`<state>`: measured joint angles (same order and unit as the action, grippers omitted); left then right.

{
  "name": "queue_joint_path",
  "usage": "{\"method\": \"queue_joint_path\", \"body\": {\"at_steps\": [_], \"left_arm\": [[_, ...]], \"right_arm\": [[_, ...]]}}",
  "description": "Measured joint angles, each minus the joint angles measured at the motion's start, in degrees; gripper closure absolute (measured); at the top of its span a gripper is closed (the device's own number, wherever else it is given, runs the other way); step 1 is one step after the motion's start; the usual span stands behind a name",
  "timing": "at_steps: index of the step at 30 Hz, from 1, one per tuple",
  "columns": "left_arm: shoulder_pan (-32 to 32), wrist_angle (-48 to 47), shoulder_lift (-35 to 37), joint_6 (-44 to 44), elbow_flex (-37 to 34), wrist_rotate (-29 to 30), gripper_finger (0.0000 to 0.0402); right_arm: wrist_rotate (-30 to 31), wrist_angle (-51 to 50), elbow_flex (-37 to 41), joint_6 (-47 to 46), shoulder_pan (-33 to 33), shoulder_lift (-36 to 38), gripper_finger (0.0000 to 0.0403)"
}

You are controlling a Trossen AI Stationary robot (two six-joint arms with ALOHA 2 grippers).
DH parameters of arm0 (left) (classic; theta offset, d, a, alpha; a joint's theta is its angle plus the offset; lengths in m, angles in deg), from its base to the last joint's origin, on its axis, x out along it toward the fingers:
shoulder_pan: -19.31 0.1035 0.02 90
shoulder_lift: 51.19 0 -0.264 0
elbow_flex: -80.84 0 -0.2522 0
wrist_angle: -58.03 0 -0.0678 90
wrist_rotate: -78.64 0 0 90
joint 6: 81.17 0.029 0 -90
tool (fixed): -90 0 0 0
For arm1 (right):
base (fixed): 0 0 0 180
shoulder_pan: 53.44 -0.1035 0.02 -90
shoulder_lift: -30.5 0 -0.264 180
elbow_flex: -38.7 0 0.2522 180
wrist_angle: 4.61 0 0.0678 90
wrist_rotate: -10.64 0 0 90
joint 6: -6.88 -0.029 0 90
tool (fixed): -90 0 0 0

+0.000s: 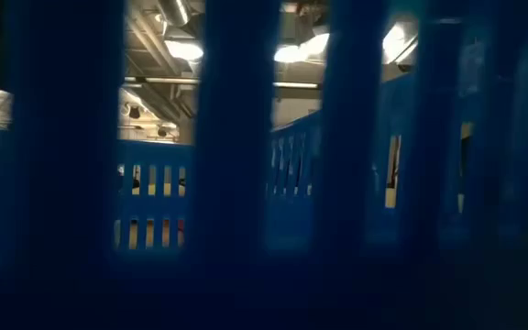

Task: Pick & Place Food Item

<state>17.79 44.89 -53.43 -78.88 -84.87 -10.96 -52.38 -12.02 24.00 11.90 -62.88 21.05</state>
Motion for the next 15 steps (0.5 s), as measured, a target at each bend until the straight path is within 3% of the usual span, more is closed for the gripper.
{"method": "queue_joint_path", "body": {"at_steps": [15], "left_arm": [[0.0, 0.0, 0.0, 0.0, 0.0, 0.0, 0.0212]], "right_arm": [[0.0, 0.0, 0.0, 0.0, 0.0, 0.0, 0.0181]]}}
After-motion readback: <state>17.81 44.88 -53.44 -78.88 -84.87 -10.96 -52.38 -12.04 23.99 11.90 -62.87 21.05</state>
